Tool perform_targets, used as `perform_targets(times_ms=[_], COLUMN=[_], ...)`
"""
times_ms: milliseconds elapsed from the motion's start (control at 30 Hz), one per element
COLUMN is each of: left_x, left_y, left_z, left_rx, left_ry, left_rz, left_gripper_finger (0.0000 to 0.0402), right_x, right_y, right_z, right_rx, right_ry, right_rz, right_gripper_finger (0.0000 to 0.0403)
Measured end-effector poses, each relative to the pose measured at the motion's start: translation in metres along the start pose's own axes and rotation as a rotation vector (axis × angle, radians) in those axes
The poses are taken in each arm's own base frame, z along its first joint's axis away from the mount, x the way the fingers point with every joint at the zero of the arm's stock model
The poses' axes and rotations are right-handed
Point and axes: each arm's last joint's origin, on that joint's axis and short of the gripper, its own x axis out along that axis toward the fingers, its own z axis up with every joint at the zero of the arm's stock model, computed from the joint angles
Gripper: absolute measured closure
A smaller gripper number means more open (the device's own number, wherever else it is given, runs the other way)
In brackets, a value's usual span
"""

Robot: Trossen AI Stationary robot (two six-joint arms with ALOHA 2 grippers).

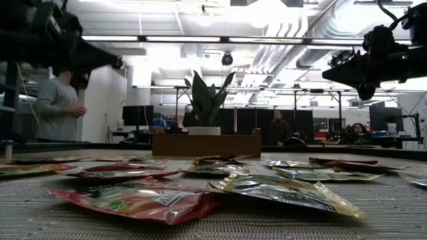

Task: Pick & Place Tea
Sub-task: Put the orange tea bag into the left section of the wooden organizer

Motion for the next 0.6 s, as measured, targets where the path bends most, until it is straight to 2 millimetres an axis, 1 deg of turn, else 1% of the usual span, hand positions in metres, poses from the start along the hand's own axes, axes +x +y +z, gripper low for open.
perform_targets(times_ms=[133,267,333,433,500,600], left_x=[-0.003,-0.011,-0.016,-0.023,-0.026,-0.026], left_y=[-0.005,-0.010,-0.013,-0.016,-0.018,-0.021], left_z=[0.017,0.043,0.054,0.073,0.085,0.097], left_rx=[0.081,0.178,0.245,0.300,0.304,0.274], left_ry=[0.017,0.057,0.104,0.170,0.211,0.277], left_rz=[-0.024,-0.025,-0.021,-0.001,0.010,0.044], left_gripper_finger=[0.0401,0.0400,0.0394,0.0369,0.0343,0.0295], right_x=[0.000,0.000,0.000,0.000,0.000,0.000], right_y=[0.000,0.000,0.000,0.000,0.000,0.000], right_z=[0.000,0.000,0.000,0.000,0.000,0.000], right_rx=[0.000,0.000,0.000,0.000,0.000,0.000], right_ry=[0.000,0.000,0.000,0.000,0.000,0.000], right_rz=[0.000,0.000,0.000,0.000,0.000,0.000], right_gripper_finger=[0.0391,0.0391,0.0391,0.0391,0.0391,0.0391])
